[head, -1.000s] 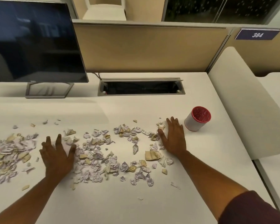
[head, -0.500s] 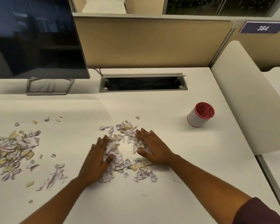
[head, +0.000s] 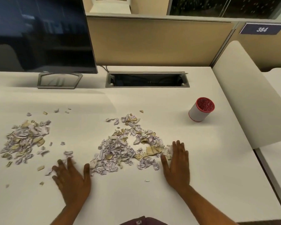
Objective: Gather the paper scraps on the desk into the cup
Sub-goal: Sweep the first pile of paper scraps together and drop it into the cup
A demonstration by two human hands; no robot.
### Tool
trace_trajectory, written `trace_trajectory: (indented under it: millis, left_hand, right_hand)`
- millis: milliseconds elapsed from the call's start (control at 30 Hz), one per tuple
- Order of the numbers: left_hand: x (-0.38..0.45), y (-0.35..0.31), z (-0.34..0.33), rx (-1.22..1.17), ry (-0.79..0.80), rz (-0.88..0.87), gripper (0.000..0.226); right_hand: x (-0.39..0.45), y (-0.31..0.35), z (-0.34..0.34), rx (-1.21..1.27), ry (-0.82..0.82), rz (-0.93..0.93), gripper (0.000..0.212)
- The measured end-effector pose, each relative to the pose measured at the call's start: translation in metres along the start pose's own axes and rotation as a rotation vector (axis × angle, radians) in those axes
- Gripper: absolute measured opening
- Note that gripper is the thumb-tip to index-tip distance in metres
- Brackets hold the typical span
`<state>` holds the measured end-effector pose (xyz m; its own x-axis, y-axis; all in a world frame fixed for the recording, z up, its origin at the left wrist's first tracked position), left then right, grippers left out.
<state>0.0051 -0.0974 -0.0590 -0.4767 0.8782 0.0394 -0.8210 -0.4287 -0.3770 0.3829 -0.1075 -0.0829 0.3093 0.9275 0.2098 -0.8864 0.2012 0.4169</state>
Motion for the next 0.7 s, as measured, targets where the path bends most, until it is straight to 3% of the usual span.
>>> trace_trajectory:
  millis: [133,233,333,400,467,567,700]
  left_hand:
    - [-0.002,-0.038,-0.014,-0.124,0.061,-0.143,0.074]
    - [-0.012,-0.066,-0.030,-0.218,0.165,-0.316,0.080]
    - [-0.017,-0.075,-0.035,-0.338,0.230,-0.465,0.081]
    - [-0.007,-0.072,-0.031,-0.329,0.153,-0.511,0.074]
    - [0.011,-0.066,-0.024,-0.272,0.035,-0.463,0.070]
    - [0.045,-0.063,-0.018,-0.218,-0.034,-0.314,0.070]
    - [0.092,-0.059,-0.026,-0.175,0.106,-0.179,0.078]
  right_hand:
    - [0.007,0.055,-0.019,0.081,0.083,0.009,0.085]
    - [0.012,0.086,-0.030,0.161,0.152,0.103,0.085]
    - [0.020,0.097,-0.032,0.426,0.249,0.203,0.082]
    - [0.037,0.092,-0.026,0.505,0.166,0.163,0.078]
    - [0.062,0.085,-0.020,0.466,0.056,0.101,0.073]
    - [0.102,0.078,-0.023,0.319,0.096,0.054,0.069]
    - [0.138,0.079,-0.036,0.186,0.230,0.022,0.077]
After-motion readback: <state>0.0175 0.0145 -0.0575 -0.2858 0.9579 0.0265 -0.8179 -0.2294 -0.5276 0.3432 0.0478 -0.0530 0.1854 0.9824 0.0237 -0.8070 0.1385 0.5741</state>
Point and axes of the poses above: each hand's wrist, its own x-axis towards the middle knuckle, its own z-axis out of the back of the hand, y = z × x, the point moved 2 cm from there along x, towards the middle knuckle, and after that the axes turned 8 degrees about -y, right-handed, at the moved point
